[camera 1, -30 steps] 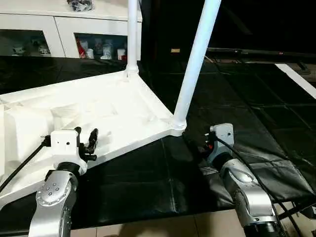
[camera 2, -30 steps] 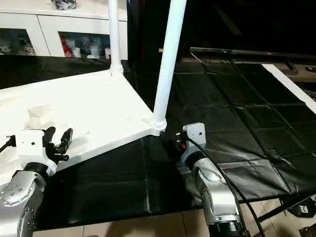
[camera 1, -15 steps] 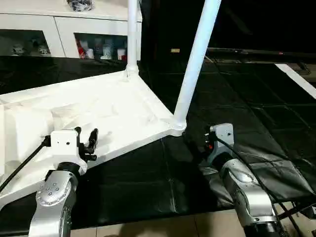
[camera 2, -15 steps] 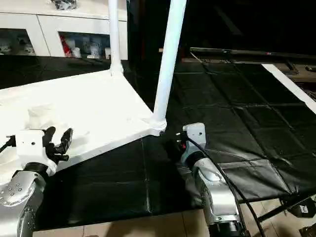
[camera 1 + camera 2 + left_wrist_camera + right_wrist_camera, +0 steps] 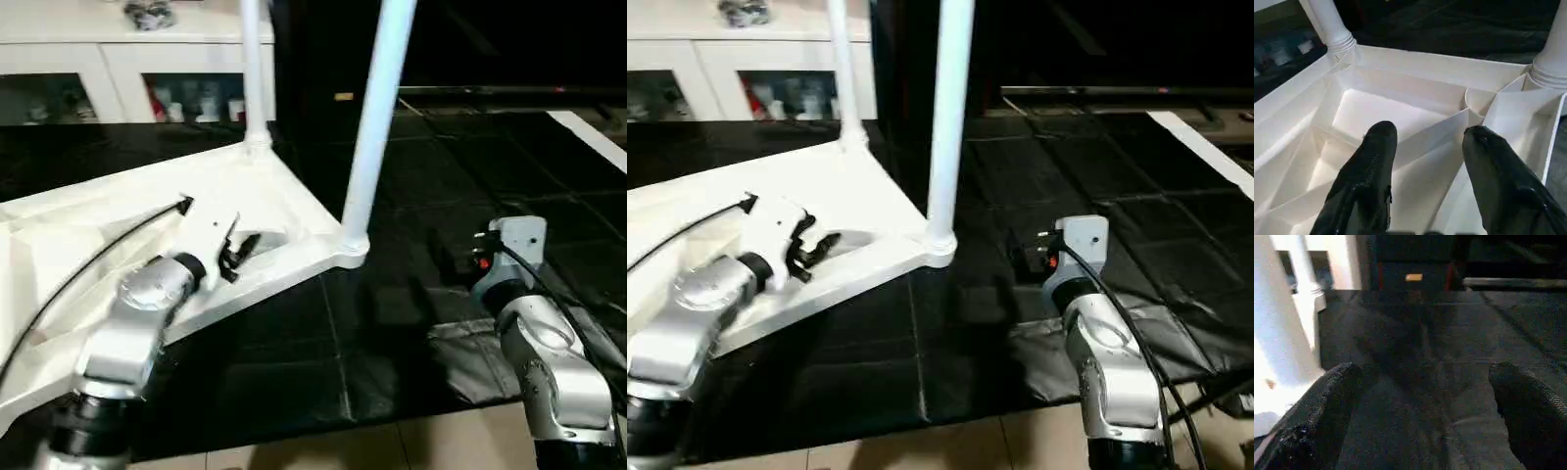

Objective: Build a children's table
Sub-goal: Rotate leg to tighten

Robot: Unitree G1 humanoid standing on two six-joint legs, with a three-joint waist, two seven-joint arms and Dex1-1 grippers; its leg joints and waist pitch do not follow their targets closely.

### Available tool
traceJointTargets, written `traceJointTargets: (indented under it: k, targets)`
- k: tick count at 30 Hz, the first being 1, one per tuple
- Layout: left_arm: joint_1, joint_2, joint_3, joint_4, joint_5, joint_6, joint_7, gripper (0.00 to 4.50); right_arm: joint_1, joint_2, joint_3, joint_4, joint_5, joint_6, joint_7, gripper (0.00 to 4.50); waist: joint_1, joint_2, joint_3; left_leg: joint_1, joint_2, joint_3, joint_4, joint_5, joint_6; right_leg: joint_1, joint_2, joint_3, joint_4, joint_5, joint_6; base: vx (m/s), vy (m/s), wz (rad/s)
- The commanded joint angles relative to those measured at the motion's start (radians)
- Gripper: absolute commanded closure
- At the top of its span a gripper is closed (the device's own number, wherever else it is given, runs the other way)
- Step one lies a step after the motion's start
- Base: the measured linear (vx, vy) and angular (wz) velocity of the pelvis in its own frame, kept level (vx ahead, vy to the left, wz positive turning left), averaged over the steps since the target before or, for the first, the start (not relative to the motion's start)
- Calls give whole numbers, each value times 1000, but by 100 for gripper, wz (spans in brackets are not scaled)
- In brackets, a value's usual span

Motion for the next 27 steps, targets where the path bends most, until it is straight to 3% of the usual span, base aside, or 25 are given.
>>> traceJointTargets:
  k: [1, 3, 5, 8, 9, 11, 14, 15, 16, 17, 21, 24, 25, 27]
  targets:
    - [-8, 3, -20, 11, -9, -13, -41, 203, -15, -15, -10, -6, 46, 40, 44, 0, 3, -2, -51, 4, 32, -10, -67, -142, 49, 53, -68, 56, -82, -277, -94, 0, 0, 0]
    - [-15, 6, -41, 50, -21, -47, -83, 203, -19, -51, 38, -7, 18, 40, 92, 0, 5, 0, -48, 9, 33, -11, -70, -179, 29, 51, -67, 58, -89, -323, -74, 0, 0, 0]
    - [-21, 9, -54, 66, -22, -50, -100, 203, -27, -55, 41, -6, 15, 46, 93, 0, 6, -2, -49, 14, 33, -11, -71, -198, 19, 47, -68, 60, -91, -344, -67, 0, 0, 0]
    - [-47, 16, -77, 127, -31, -66, -145, 203, -53, -87, 77, 1, 2, 66, 131, 0, 9, -9, -51, 12, 32, -12, -71, -175, 18, 51, -69, 59, -90, -353, -52, 0, 0, 0]
    - [-63, 27, -98, 166, -39, -102, -193, 203, -68, -119, 120, 8, -38, 76, 137, 0, 9, -11, -49, 10, 31, -14, -71, -165, 17, 51, -69, 58, -92, -351, -51, 0, 0, 0]
    - [-76, 35, -113, 194, -34, -137, -224, 203, -77, -136, 146, 13, -60, 61, 151, 0, 8, -16, -51, 9, 33, -12, -70, -158, 14, 52, -72, 61, -89, -336, -51, 0, 0, 0]
    - [-96, 40, -133, 237, -7, -220, -243, 203, -84, -146, 161, 24, -70, 16, 174, 0, 9, -19, -54, 7, 36, -13, -70, -135, 19, 54, -74, 62, -81, -277, -68, 0, 0, 0]
    - [-104, 37, -138, 257, -7, -263, -257, 203, -84, -128, 143, 30, -40, 0, 183, 0, 8, -35, -56, 5, 36, -12, -68, -123, 26, 57, -74, 62, -78, -246, -77, 0, 0, 0]
    - [-108, 35, -144, 273, -15, -302, -285, 203, -86, -117, 136, 37, -29, -24, 187, 0, 9, -37, -56, 4, 38, -12, -68, -117, 27, 57, -75, 63, -71, -235, -83, 0, 0, 0]
    - [-112, 33, -146, 285, -24, -326, -307, 203, -89, -110, 130, 42, -24, -35, 189, 0, 11, -31, -55, 8, 39, -11, -69, -112, 27, 53, -78, 64, -72, -224, -96, 0, 0, 0]
    - [-137, 52, -185, 311, -18, -272, -361, 203, -106, -105, 128, 53, 26, 8, 230, 0, 9, -36, -52, 13, 43, -12, -72, -117, 19, 54, -78, 64, -65, -183, -125, 0, 0, 0]
    - [-153, 63, -209, 334, -17, -249, -394, 203, -111, -128, 155, 68, 23, 10, 267, 0, 11, -37, -50, 11, 41, -10, -72, -135, 11, 56, -79, 65, -69, -219, -119, 0, 0, 0]
    - [-167, 55, -207, 352, -22, -237, -395, 203, -104, -142, 168, 75, 21, 10, 294, 0, 14, -29, -50, 14, 43, -11, -72, -143, 5, 55, -82, 66, -70, -227, -120, 0, 0, 0]
    - [-178, 48, -204, 365, -21, -227, -389, 203, -99, -148, 170, 72, 24, 3, 309, 0, 17, -33, -50, 13, 42, -11, -71, -152, 1, 57, -81, 65, -74, -241, -116, 0, 0, 0]
